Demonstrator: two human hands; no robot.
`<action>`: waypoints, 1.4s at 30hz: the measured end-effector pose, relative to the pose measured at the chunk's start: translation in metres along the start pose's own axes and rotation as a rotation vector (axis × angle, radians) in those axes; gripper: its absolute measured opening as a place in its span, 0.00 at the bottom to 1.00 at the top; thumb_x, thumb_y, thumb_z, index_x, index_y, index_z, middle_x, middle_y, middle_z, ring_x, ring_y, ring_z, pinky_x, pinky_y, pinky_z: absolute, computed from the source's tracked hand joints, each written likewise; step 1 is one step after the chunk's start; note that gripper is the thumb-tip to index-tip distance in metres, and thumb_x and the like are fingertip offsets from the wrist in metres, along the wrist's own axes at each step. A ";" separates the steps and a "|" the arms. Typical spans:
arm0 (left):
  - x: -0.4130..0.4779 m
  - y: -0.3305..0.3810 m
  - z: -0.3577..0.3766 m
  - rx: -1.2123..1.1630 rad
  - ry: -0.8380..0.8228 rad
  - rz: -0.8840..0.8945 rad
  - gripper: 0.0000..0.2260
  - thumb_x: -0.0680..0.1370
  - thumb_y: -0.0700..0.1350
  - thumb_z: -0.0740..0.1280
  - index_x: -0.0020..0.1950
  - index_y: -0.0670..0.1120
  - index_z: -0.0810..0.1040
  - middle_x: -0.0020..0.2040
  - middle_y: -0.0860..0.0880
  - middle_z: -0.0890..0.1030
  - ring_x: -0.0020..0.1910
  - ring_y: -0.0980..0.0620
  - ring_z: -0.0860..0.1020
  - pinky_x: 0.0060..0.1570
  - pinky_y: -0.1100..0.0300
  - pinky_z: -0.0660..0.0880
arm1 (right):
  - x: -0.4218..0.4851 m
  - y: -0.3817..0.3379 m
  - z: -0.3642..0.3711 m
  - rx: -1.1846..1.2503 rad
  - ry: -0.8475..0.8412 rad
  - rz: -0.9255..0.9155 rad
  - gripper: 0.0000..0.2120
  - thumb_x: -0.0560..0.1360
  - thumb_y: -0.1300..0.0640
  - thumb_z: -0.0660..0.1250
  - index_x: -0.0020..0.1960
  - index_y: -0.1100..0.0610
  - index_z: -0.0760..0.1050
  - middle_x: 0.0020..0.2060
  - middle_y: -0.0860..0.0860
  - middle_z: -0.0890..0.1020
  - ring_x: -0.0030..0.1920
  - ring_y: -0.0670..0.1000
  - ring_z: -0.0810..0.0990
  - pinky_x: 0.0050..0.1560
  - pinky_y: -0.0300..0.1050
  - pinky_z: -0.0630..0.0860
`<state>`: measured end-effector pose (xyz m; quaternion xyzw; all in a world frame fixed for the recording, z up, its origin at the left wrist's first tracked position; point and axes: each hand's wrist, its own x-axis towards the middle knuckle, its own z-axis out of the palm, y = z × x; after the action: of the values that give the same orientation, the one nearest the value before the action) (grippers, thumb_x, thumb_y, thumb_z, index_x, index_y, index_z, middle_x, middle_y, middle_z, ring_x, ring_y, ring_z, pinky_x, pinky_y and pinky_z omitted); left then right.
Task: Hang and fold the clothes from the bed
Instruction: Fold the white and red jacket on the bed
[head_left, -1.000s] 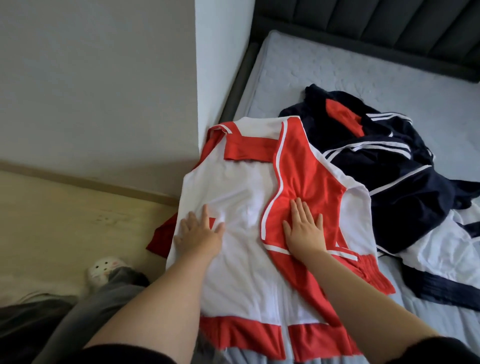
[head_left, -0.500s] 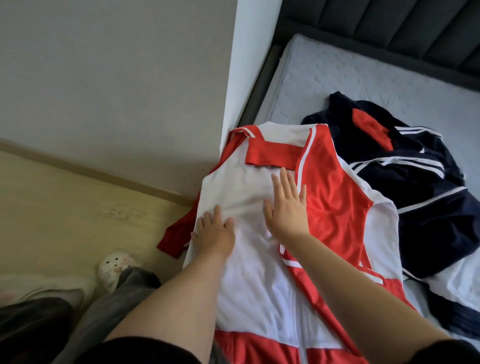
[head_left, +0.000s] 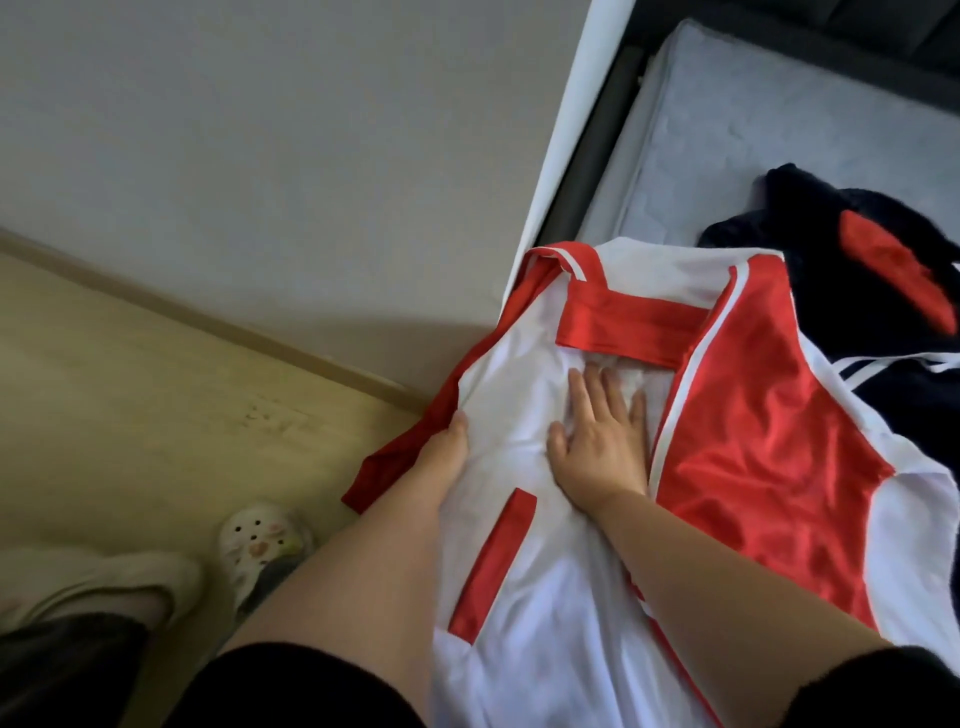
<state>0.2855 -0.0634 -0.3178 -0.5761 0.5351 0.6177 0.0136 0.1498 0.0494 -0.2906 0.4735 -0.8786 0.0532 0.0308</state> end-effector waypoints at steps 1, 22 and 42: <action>0.005 0.003 -0.001 -0.063 -0.036 -0.015 0.29 0.82 0.60 0.49 0.74 0.40 0.64 0.73 0.40 0.66 0.71 0.42 0.65 0.71 0.52 0.60 | -0.001 0.000 0.001 -0.009 0.008 -0.001 0.35 0.71 0.45 0.50 0.75 0.58 0.60 0.75 0.57 0.62 0.76 0.56 0.55 0.74 0.58 0.42; 0.037 0.051 -0.026 -1.387 -0.168 -0.078 0.12 0.82 0.37 0.53 0.47 0.36 0.75 0.48 0.41 0.79 0.52 0.43 0.75 0.60 0.50 0.69 | 0.000 -0.003 0.000 -0.004 0.034 -0.008 0.34 0.71 0.47 0.51 0.73 0.61 0.63 0.73 0.58 0.65 0.75 0.58 0.59 0.73 0.60 0.45; 0.034 0.053 -0.046 -1.237 -0.159 -0.300 0.13 0.76 0.51 0.69 0.51 0.42 0.73 0.47 0.42 0.75 0.57 0.46 0.75 0.54 0.52 0.71 | 0.000 -0.005 -0.003 -0.018 0.021 0.011 0.34 0.70 0.48 0.51 0.72 0.61 0.65 0.71 0.59 0.68 0.74 0.58 0.62 0.72 0.63 0.50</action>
<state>0.2723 -0.1379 -0.2973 -0.4986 -0.0093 0.8445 -0.1953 0.1544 0.0468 -0.2877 0.4679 -0.8813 0.0505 0.0438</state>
